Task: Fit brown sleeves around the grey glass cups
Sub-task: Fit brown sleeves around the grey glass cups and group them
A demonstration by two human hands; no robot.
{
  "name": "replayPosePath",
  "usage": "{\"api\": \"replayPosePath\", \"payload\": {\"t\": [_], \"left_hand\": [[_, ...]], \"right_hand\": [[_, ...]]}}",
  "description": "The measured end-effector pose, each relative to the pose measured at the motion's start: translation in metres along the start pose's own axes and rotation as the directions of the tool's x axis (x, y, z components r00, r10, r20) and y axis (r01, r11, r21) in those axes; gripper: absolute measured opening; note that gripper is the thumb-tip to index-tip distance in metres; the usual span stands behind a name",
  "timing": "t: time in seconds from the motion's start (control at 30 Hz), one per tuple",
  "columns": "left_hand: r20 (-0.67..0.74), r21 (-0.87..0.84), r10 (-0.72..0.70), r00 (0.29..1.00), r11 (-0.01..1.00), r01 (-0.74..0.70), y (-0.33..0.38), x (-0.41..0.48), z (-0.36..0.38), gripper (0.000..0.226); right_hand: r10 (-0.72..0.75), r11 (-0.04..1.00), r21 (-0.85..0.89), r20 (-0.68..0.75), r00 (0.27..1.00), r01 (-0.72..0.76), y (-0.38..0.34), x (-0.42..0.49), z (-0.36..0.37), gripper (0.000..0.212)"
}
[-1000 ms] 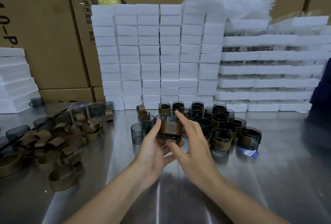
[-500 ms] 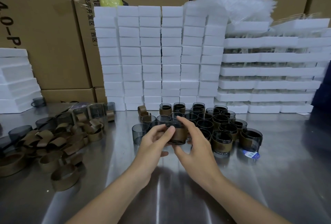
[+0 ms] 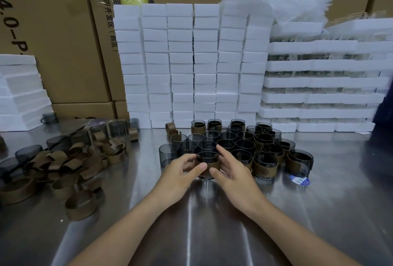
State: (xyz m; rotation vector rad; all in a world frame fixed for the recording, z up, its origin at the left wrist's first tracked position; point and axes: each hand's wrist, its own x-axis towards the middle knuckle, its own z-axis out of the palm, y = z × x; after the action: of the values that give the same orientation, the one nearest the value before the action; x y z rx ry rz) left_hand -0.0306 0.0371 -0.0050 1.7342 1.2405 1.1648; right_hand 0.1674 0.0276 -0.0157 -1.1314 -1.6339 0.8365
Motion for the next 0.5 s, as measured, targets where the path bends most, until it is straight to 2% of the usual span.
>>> {"api": "replayPosePath", "payload": {"t": [0.13,0.2,0.33,0.4,0.5], "left_hand": [[0.009,0.101,-0.005,1.0,0.995,0.004,0.0,0.0,-0.004,0.017],[0.012,0.125,-0.003,1.0,0.992,0.002,-0.001,0.001,-0.004,0.022],[0.033,0.289,0.046,0.998,0.956,-0.054,-0.005,-0.002,0.0,0.041],[-0.012,0.345,0.066,0.998,0.937,-0.058,-0.003,-0.005,0.003,0.042],[-0.192,0.363,0.176,0.965,0.927,-0.097,0.013,-0.002,-0.001,0.04]], "right_hand": [[0.011,0.999,-0.042,-0.028,1.0,-0.012,-0.001,0.0,0.0,0.063],[-0.003,0.996,-0.095,-0.05,0.999,-0.002,-0.001,0.0,-0.002,0.058],[-0.035,0.938,-0.346,0.003,0.999,0.034,-0.001,0.0,-0.002,0.048],[-0.042,0.91,-0.412,0.016,0.999,0.045,-0.003,-0.001,-0.001,0.048],[-0.056,0.865,-0.498,0.02,0.998,0.059,-0.007,-0.003,-0.001,0.05]]}}
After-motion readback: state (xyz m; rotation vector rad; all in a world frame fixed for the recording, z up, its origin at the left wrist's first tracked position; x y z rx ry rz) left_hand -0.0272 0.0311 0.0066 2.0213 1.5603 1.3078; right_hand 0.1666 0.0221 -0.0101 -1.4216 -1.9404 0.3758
